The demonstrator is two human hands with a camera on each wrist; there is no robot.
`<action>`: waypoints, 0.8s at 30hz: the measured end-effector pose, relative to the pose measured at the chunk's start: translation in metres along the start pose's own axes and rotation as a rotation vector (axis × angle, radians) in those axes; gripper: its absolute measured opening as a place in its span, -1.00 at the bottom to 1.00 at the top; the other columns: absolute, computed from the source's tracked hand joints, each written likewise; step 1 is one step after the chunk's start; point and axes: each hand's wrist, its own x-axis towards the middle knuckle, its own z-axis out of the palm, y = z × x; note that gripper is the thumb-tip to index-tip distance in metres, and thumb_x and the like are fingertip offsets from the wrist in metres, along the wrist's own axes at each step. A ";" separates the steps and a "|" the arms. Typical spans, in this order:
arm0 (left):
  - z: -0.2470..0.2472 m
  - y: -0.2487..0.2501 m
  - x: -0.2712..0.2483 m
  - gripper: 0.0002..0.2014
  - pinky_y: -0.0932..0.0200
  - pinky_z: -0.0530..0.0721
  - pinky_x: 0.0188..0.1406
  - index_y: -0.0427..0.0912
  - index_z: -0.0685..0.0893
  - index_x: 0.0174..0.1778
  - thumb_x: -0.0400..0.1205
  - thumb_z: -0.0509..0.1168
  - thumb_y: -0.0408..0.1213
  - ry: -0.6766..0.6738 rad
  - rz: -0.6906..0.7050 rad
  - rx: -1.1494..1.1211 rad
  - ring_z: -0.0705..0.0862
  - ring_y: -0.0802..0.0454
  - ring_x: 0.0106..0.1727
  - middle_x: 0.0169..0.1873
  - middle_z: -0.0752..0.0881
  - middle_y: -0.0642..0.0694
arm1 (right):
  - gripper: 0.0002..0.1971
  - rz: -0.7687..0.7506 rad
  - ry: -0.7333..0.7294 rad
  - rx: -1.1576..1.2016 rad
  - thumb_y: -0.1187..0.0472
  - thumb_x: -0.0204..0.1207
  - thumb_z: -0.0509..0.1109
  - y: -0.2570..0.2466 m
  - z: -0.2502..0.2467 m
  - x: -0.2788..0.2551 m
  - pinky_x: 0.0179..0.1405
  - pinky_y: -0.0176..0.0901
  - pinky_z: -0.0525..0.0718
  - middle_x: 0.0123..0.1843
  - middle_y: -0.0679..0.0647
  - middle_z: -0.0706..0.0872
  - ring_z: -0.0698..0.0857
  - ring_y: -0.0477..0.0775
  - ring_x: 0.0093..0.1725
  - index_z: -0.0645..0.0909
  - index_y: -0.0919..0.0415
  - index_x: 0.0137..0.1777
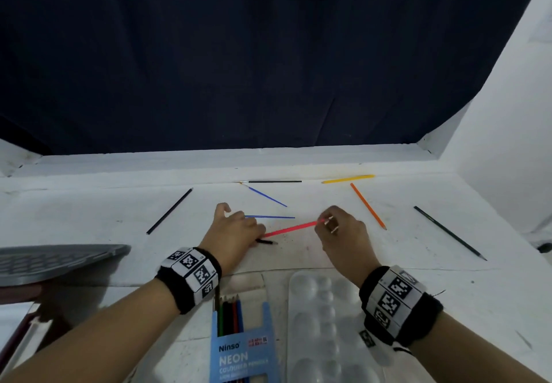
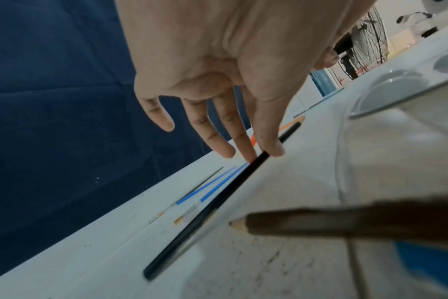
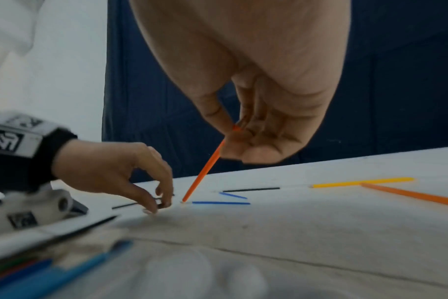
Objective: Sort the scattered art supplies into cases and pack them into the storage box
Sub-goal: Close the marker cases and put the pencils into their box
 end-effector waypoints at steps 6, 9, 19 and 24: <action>-0.065 -0.011 -0.021 -0.97 -0.03 0.22 0.12 0.19 0.59 -0.03 0.71 0.30 -0.02 0.331 -0.265 -0.263 0.62 0.15 -0.07 -0.14 0.66 0.24 | -0.89 -0.127 0.118 0.337 0.19 0.67 0.31 -0.043 0.004 -0.003 -0.31 -0.03 0.74 -0.08 -0.10 0.69 0.73 0.07 -0.24 0.56 -0.02 -0.08; -0.094 -0.017 -0.036 -0.91 -0.01 0.28 0.16 0.22 0.58 0.02 0.72 0.22 0.07 0.391 -0.350 -0.453 0.63 0.31 -0.02 -0.13 0.68 0.31 | -0.89 -0.125 0.105 0.376 0.17 0.68 0.28 -0.055 0.011 -0.002 -0.30 -0.02 0.73 -0.08 -0.10 0.71 0.73 0.08 -0.21 0.54 -0.05 -0.08; -0.074 0.002 -0.073 -0.91 0.24 0.57 0.07 0.05 0.59 -0.08 0.68 0.38 -0.11 0.287 -0.508 -0.992 0.77 0.18 0.02 -0.20 0.83 0.13 | -0.92 0.009 -0.119 0.429 0.14 0.77 0.17 -0.041 0.055 -0.003 -0.42 -0.23 0.57 -0.28 0.16 0.77 0.70 0.07 -0.43 0.45 0.10 0.06; -0.036 -0.001 -0.075 -0.88 -0.08 0.59 0.24 0.04 0.64 -0.05 0.68 0.38 -0.02 0.091 -0.525 -0.954 0.75 0.26 -0.07 -0.23 0.81 0.27 | -0.94 0.042 -0.207 0.361 0.12 0.77 0.17 -0.031 0.071 -0.007 -0.53 -0.35 0.53 -0.25 0.16 0.78 0.73 0.06 -0.43 0.43 0.00 0.04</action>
